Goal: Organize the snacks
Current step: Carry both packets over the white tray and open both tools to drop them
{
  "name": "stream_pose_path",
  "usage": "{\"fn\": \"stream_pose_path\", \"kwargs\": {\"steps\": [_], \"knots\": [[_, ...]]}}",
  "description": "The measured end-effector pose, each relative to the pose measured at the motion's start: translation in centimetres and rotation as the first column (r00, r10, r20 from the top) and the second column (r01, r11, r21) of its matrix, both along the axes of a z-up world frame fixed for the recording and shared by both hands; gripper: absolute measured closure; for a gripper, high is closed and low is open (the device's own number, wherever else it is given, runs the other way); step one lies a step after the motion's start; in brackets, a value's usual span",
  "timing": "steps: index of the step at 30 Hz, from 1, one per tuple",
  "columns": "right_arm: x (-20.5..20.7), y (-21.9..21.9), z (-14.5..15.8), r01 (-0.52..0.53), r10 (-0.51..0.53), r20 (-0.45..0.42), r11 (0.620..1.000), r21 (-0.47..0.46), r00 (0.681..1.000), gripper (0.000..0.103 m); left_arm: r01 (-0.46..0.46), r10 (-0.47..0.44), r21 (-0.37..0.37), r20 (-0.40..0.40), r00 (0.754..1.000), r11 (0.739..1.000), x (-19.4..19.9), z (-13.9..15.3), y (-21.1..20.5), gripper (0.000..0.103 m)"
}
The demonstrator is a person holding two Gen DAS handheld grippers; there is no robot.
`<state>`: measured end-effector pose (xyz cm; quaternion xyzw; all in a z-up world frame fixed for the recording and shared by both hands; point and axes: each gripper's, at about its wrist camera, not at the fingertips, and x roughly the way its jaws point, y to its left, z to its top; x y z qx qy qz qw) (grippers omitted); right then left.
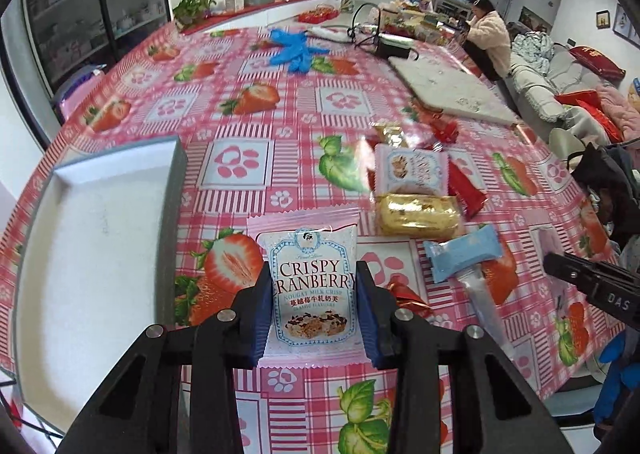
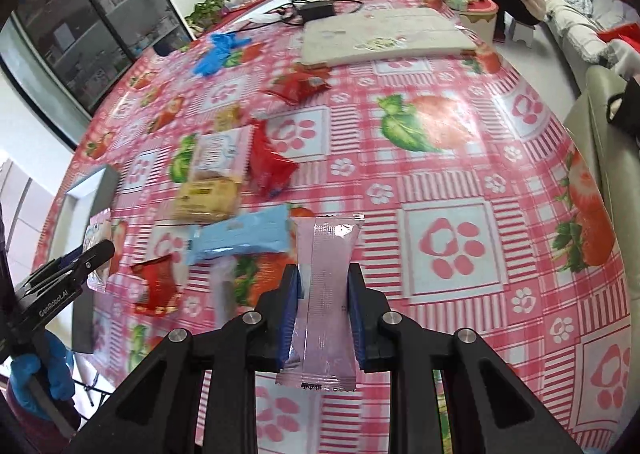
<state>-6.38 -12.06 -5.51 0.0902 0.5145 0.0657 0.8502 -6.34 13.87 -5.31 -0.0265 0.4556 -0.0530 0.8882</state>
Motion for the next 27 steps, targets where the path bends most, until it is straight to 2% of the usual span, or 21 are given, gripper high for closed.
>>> {"fn": "stream_pose_path", "kwargs": {"steps": [10,16,21,27], "knots": [[0.6,6.3,2.6,-0.111,0.111,0.026,0.994,-0.003,0.993,0.078,-0.015,0.017,-0.044,0.045,0.999,0.999,-1.6,2.8,3.7,0.062],[1.2,11.7,3.7,-0.207,0.207,0.04,0.978,0.008,0.978,0.078,-0.059,0.063,-0.063,0.056,0.996,0.996,-2.8,3.7,8.2,0.062],[1.6,17.2,4.3,-0.305,0.305,0.046,0.952,0.01,0.951,0.078,-0.113,0.116,-0.055,0.061,0.991,0.992,-3.7,3.8,12.1,0.062],[1.8,24.1,4.3,-0.423,0.422,0.045,0.906,0.027,0.905,0.078,-0.197,0.199,-0.055,0.03,0.98,0.979,-4.4,2.2,17.1,0.062]]}}
